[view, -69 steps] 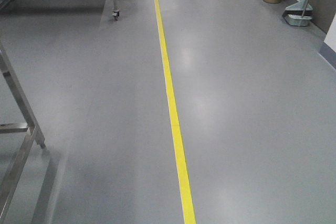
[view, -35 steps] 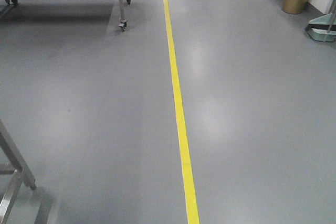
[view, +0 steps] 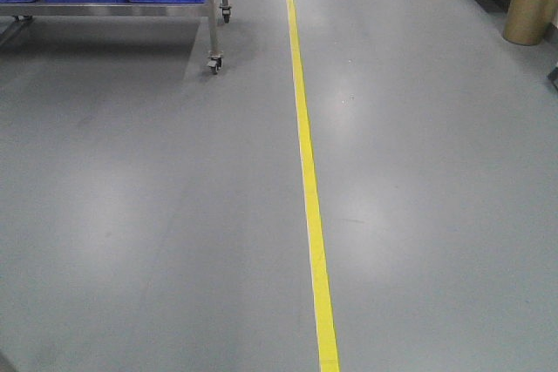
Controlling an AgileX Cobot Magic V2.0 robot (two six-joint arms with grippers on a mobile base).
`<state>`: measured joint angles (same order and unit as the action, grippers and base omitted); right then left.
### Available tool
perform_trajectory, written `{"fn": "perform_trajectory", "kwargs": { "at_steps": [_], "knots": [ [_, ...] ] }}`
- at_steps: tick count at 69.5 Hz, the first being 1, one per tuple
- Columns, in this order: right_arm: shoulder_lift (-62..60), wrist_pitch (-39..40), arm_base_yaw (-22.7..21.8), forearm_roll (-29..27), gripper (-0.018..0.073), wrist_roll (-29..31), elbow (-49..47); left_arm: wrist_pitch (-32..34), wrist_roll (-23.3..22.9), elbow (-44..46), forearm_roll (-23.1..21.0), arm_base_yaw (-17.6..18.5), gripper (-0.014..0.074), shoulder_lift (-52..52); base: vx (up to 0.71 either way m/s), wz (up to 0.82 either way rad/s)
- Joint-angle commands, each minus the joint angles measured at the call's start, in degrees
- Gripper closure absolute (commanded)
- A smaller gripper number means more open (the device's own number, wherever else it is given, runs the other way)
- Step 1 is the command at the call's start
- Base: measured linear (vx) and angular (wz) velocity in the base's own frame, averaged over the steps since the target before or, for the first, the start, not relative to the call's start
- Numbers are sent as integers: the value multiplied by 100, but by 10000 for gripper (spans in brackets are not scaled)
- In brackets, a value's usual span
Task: Move and align brake pads A on conveyor
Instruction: 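Drive the base along the yellow floor line, then turn the base toward the steel table holding two brake pads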
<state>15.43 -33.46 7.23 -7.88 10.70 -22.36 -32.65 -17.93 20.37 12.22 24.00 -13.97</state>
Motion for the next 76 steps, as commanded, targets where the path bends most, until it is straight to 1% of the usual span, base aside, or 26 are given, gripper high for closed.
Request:
{"fn": "perform_trajectory", "kwargs": {
  "at_steps": [1, 44, 76],
  "knots": [
    [50, 401, -1, -16, 566, 34, -146, 385, -21, 144, 30, 17, 603, -54, 56, 2],
    [50, 401, -1, -16, 566, 34, -146, 385, -21, 144, 30, 17, 603, -54, 49, 4],
    [50, 401, -1, -16, 566, 34, -146, 385, -21, 144, 30, 17, 603, -54, 30, 8]
  ]
}}
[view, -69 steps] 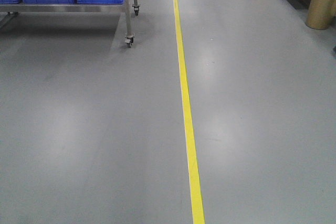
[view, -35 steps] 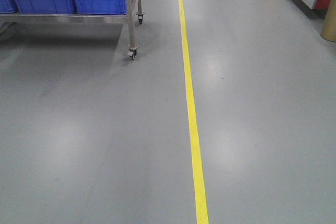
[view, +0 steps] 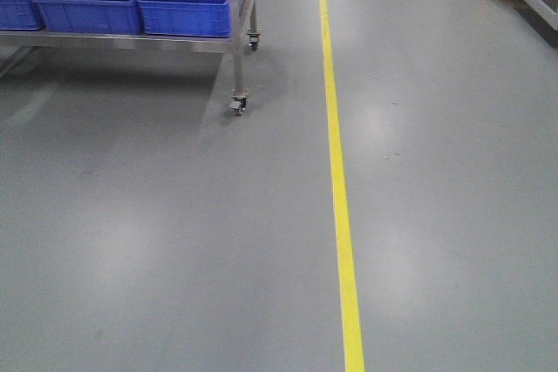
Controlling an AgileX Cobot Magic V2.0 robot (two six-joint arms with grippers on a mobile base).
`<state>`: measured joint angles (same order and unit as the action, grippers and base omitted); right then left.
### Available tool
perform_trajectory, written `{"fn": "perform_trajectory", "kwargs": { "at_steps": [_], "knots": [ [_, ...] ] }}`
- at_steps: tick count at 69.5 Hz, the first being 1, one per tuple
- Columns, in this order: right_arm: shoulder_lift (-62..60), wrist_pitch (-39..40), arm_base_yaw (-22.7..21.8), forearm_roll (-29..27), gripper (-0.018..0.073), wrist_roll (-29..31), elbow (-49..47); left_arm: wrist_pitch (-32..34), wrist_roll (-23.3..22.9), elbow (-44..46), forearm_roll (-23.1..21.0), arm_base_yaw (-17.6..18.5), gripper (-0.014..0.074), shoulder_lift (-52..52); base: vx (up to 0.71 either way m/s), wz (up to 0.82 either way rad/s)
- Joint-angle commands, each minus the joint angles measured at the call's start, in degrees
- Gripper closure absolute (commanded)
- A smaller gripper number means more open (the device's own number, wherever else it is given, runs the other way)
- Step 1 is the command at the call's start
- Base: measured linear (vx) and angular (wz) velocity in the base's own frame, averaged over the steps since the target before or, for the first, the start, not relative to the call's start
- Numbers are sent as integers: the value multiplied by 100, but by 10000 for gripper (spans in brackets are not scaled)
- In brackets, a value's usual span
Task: Move and align brake pads A on conveyor
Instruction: 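Turn the base toward the steel table holding two brake pads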
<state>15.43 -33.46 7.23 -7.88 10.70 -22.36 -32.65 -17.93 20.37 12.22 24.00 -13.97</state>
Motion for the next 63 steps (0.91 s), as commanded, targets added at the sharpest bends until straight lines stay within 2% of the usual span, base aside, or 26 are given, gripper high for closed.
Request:
{"fn": "perform_trajectory", "kwargs": {
  "at_steps": [1, 20, 63],
  "knots": [
    [50, 401, -1, -16, 566, 34, -146, 385, -21, 144, 30, 17, 603, -54, 19, 21],
    [50, 401, -1, -16, 566, 34, -146, 385, -21, 144, 30, 17, 603, -54, 13, 46],
    [50, 401, -1, -11, 566, 34, -146, 385, -21, 144, 30, 17, 603, -54, 6, 78]
  ]
}}
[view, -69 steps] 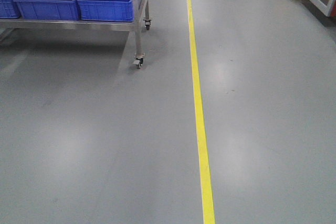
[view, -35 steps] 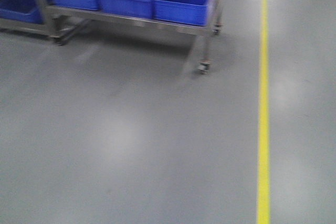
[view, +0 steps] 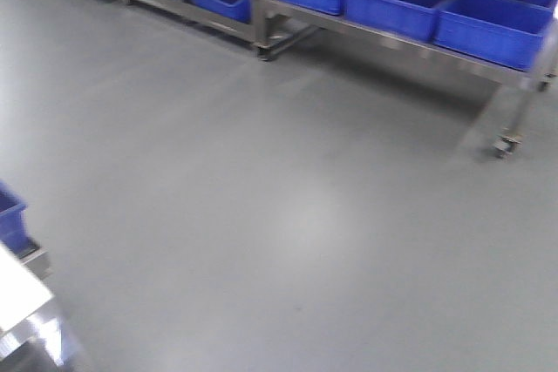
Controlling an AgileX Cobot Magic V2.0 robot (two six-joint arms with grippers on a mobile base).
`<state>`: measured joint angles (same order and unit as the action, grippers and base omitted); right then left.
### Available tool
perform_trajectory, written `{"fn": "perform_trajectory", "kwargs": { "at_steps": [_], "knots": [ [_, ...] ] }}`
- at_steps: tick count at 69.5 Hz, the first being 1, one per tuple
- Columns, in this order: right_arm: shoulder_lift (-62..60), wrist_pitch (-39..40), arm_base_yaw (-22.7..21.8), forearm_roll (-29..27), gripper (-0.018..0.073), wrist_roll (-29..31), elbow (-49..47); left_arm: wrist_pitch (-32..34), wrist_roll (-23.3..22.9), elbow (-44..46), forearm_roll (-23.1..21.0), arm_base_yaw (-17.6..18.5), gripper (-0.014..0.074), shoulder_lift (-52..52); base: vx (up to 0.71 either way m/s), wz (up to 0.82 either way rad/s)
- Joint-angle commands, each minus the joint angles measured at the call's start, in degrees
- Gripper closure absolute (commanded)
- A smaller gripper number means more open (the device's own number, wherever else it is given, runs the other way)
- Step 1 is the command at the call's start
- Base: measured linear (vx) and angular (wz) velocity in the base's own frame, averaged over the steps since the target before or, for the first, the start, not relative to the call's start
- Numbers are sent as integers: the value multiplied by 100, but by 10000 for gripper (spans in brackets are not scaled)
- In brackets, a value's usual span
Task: Move and align brake pads A on conveyor
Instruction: 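Turn the base toward the steel table holding two brake pads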
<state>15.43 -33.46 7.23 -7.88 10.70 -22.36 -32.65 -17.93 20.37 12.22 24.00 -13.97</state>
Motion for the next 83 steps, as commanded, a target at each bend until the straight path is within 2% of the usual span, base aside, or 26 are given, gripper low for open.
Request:
{"fn": "perform_trajectory", "kwargs": {
  "at_steps": [1, 83],
  "knots": [
    [50, 401, -1, -11, 566, 34, -146, 385, -21, 144, 30, 17, 603, -54, -2, 65],
    [50, 401, -1, -11, 566, 34, -146, 385, -21, 144, 30, 17, 603, -54, 1, 62]
  ]
}}
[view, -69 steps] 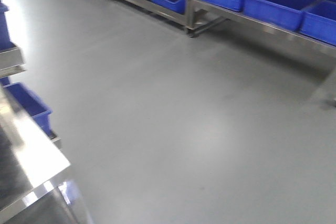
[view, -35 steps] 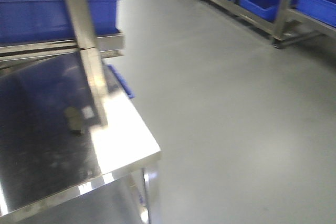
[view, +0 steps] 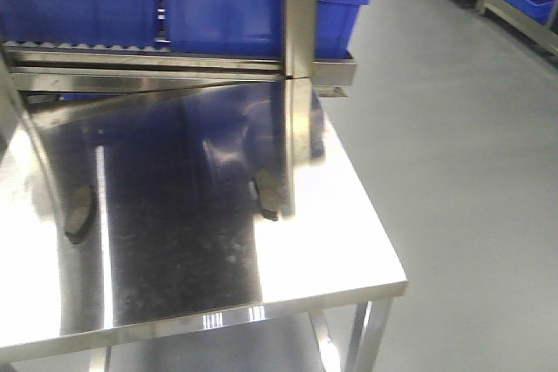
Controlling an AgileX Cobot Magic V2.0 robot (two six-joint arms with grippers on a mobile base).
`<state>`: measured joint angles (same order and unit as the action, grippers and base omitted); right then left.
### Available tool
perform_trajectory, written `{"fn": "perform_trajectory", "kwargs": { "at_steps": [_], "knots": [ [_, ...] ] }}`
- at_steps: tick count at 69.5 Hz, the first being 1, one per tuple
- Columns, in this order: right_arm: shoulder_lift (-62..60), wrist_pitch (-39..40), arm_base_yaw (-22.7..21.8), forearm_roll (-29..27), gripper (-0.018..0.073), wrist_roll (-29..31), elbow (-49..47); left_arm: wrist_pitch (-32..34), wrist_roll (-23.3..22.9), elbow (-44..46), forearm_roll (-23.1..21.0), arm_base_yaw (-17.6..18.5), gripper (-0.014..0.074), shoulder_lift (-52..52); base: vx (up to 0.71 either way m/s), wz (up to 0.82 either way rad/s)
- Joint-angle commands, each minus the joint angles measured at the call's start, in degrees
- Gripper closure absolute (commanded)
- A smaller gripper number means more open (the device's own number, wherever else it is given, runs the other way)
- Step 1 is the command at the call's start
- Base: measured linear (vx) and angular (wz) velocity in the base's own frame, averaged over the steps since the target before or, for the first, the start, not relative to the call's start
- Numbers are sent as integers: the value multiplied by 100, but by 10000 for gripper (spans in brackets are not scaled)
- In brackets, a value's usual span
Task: Move and align brake pads A on conveyor
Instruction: 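Turn the base toward the steel table holding two brake pads, then stop the base at the table edge facing the pads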
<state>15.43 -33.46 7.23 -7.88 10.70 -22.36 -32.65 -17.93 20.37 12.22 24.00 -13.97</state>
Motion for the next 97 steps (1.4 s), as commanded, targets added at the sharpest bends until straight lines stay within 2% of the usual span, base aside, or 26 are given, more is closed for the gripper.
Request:
{"fn": "perform_trajectory", "kwargs": {
  "at_steps": [1, 39, 97],
  "knots": [
    [50, 401, -1, -11, 566, 34, -146, 385, -21, 144, 30, 17, 603, -54, 7, 37],
    [50, 401, -1, -11, 566, 34, -146, 385, -21, 144, 30, 17, 603, -54, 12, 21],
    [50, 401, -1, -11, 566, 34, -146, 383, -21, 144, 30, 17, 603, -62, 11, 4]
  ]
}}
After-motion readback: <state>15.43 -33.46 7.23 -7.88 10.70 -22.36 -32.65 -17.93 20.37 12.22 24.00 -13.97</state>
